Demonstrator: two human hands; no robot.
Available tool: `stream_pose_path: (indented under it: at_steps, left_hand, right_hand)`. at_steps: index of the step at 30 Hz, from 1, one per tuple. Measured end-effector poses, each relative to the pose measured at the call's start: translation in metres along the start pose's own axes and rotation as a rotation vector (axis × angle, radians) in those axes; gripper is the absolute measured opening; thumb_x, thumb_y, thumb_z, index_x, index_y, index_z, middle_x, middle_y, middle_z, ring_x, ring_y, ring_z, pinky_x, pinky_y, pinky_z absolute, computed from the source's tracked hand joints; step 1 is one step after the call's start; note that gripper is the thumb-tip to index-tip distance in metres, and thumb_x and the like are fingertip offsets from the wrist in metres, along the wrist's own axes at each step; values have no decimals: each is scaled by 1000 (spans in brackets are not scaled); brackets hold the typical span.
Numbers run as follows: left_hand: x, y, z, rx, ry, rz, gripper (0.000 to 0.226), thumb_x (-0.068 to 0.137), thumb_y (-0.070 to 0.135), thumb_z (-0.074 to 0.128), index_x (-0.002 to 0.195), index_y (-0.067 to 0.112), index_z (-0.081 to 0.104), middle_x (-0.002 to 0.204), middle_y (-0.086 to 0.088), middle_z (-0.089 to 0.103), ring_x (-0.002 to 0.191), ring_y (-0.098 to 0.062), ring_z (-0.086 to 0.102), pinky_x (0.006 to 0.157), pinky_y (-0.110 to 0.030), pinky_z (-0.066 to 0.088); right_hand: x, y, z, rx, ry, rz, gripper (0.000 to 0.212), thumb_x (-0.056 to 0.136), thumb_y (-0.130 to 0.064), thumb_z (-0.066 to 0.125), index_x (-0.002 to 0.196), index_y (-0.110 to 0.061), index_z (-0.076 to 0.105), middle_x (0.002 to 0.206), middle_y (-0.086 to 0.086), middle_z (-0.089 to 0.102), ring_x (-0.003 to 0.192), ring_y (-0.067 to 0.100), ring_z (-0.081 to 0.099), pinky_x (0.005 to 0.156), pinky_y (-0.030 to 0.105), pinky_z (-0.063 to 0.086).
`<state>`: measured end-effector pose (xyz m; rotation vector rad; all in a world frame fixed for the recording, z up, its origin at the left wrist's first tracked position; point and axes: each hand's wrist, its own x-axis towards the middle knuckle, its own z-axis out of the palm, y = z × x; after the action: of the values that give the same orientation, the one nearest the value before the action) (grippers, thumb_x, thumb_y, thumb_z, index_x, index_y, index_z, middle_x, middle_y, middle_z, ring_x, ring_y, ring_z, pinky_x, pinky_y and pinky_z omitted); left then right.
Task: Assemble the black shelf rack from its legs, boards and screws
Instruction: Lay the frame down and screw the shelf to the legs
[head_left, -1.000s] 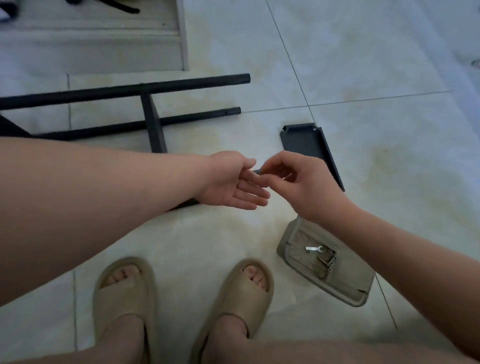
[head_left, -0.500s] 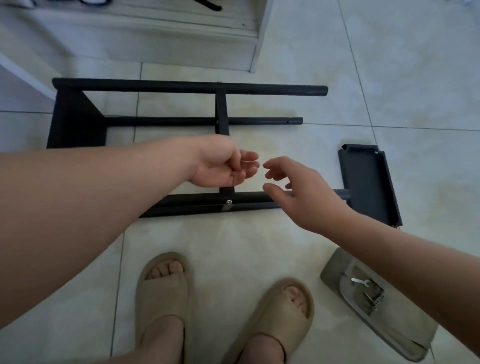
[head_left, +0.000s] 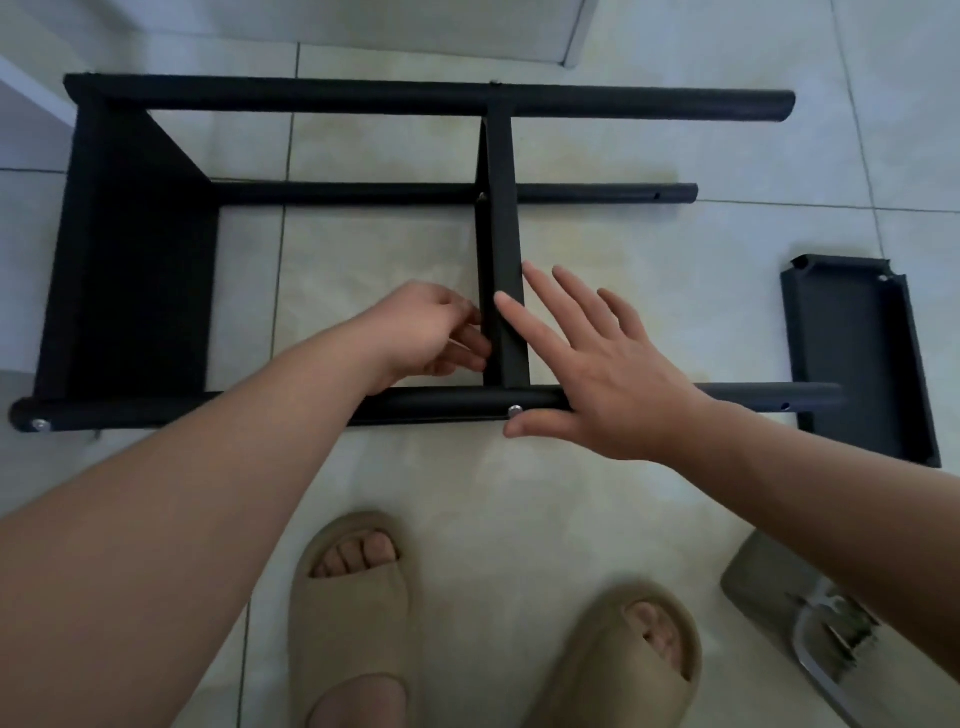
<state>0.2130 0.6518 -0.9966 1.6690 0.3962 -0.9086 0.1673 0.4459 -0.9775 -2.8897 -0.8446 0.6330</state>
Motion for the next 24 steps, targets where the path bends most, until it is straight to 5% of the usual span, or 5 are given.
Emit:
stream_pose_path:
  at_steps: [6,10,15,24]
  left_hand:
    - [2,10,16,139,-123,-90,27,99,9,38,86,10,62,59,0,58,49,-12,49,47,-22,37]
    - [2,7,19,311,-124,-27,27,96,6,40,90,7,66,75,-8,67,62,-22,58,56,-25,43]
    - [0,5,17,328,-196,53,30,95,-2,41,99,12,66,94,-7,75,74,-16,71,66,-26,55]
    - [-13,-1,3,310,-298,-84,27,92,-9,41,90,8,62,54,7,65,48,-5,59,47,-17,46]
  right_hand:
    - [-1,6,3,67,33,-61,86,89,-81,19,160,-40,-9,168,-2,-22,156,25,-16,125,51,1]
    - [1,6,3,89,39,-35,89,86,-82,22,160,-41,-9,167,-5,-24,155,24,-20,124,55,-3]
    - [6,6,1,66,38,-39,95,81,-85,22,159,-41,-11,167,-5,-26,154,24,-23,123,57,-6]
    - [-4,-18,14,173,35,-16,96,82,-87,26,155,-45,-19,165,-6,-31,152,24,-29,123,56,-9]
